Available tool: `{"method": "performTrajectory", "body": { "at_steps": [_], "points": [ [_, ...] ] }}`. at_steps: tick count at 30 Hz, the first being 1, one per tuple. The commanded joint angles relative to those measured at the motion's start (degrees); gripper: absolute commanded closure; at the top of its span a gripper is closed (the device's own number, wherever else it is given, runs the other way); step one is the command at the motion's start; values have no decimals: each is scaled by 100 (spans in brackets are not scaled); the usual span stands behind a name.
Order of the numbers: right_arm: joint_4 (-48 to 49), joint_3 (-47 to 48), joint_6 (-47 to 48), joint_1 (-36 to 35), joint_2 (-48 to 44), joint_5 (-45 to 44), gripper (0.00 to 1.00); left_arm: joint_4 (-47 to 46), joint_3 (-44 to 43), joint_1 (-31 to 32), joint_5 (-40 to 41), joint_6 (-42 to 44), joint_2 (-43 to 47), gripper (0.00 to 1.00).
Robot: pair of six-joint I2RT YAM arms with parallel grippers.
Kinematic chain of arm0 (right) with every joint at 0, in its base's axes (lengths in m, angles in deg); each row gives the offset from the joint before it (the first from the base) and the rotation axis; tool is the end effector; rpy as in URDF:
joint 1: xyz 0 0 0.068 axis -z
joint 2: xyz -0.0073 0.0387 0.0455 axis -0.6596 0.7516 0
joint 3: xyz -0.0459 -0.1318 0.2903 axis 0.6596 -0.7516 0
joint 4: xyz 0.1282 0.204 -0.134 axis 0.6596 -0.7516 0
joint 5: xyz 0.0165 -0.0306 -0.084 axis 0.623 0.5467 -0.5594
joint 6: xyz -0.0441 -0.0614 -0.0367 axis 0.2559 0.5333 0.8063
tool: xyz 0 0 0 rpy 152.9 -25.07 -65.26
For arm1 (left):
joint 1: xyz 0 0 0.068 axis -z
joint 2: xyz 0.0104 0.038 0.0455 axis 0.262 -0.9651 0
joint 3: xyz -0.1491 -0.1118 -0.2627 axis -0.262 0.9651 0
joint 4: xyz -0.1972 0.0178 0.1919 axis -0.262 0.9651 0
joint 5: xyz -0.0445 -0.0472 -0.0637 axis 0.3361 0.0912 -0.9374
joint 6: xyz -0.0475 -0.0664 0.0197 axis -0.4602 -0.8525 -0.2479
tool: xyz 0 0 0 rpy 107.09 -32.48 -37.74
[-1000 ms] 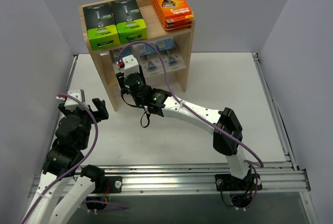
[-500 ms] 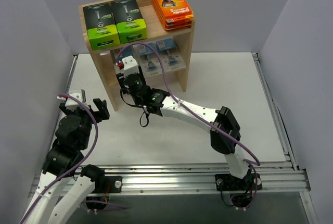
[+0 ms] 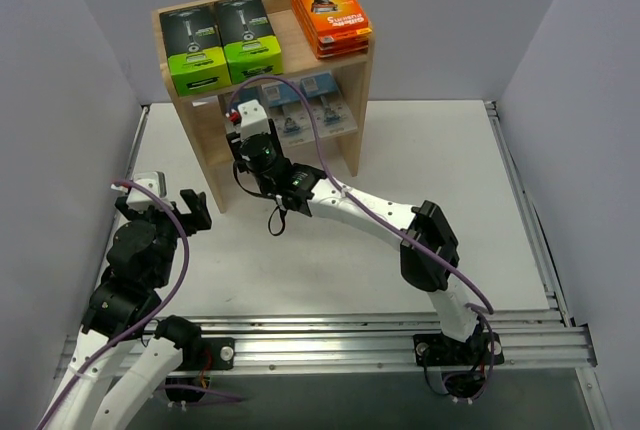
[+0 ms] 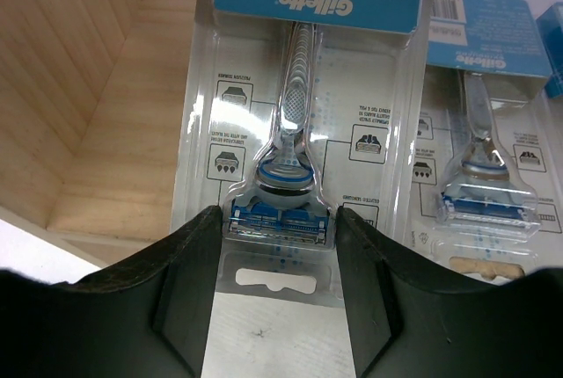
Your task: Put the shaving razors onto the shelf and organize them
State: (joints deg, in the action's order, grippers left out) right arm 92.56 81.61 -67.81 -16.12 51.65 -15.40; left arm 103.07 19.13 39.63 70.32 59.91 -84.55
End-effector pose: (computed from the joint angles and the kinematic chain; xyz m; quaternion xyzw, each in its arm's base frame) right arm 0.3413 0.4676 0.3845 -0.1529 0.6986 0.1952 0.6712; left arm 0.1151 -0.0171 0.3803 -0.0626 0.7389 -0.0401 0.6697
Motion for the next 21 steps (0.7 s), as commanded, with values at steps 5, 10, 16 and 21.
{"method": "performTrajectory", "body": {
  "at_steps": [5,10,16,21],
  "points": [
    [425,398,65,96,110,-106,100,-248,6,60,-40,103,17,6],
    [425,459,47,131,163,-45,100,-265,14,60,-49,103,17,6],
    [416,486,12,140,233,-10,100,-265,14,69,-66,112,8,6],
    [407,486,-41,157,260,-10,100,-283,14,87,-67,112,8,6]
  ]
}}
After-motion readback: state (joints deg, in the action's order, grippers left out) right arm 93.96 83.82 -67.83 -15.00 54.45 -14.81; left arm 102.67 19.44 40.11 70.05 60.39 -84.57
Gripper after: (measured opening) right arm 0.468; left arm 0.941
